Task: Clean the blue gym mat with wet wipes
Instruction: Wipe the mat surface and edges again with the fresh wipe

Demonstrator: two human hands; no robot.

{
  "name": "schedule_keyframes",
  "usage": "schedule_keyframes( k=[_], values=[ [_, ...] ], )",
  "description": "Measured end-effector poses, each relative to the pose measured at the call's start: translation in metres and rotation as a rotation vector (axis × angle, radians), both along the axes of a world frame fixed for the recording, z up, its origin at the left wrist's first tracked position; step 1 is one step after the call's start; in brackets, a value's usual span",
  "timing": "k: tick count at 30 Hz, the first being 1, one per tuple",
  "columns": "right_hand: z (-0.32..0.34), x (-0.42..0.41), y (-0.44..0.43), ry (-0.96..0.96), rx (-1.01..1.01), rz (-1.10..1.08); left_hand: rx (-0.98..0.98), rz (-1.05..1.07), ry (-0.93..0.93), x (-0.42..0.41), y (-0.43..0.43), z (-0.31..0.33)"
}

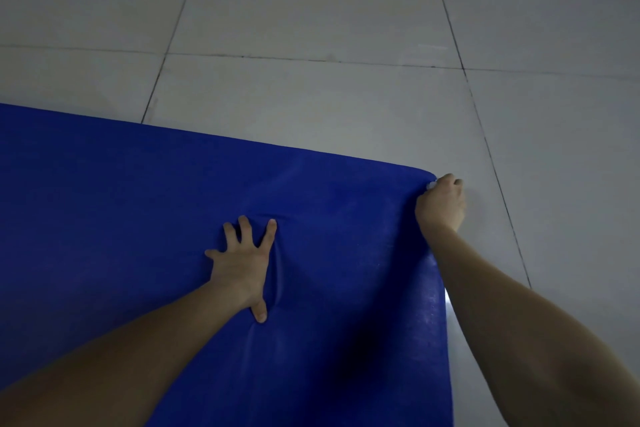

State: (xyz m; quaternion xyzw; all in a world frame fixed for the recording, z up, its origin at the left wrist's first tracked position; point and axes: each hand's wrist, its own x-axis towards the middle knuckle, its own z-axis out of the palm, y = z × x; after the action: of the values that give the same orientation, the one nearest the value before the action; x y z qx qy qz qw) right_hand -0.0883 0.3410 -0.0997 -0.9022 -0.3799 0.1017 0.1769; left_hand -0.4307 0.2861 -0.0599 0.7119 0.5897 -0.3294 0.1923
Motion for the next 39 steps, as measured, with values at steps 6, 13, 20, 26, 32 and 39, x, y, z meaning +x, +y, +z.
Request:
schedule_keyframes(
  k=[6, 13, 20, 26, 32, 39],
  values=[
    [0.011, -0.066, 0.04, 0.079, -0.043, 0.351, 0.006, 0.004, -0.015, 0.0, 0.001, 0.0],
    [0.033, -0.131, 0.048, 0.273, -0.067, 0.812, 0.022, 0.005, 0.005, 0.0, 0.0, 0.0],
    [0.046, -0.073, -0.014, 0.174, -0.482, 0.398, -0.016, -0.034, 0.058, 0.003, -0.001, 0.018],
    [0.043, -0.066, -0.03, 0.205, -0.71, 0.477, -0.003, -0.245, 0.051, 0.041, 0.043, 0.052],
    [0.038, -0.063, -0.008, 0.172, -0.82, 0.513, 0.381, -0.102, -0.507, 0.122, 0.107, 0.045],
    [0.022, -0.059, 0.002, 0.135, -0.852, 0.553, 0.451, 0.235, -0.716, 0.139, 0.142, -0.004]
  ],
)
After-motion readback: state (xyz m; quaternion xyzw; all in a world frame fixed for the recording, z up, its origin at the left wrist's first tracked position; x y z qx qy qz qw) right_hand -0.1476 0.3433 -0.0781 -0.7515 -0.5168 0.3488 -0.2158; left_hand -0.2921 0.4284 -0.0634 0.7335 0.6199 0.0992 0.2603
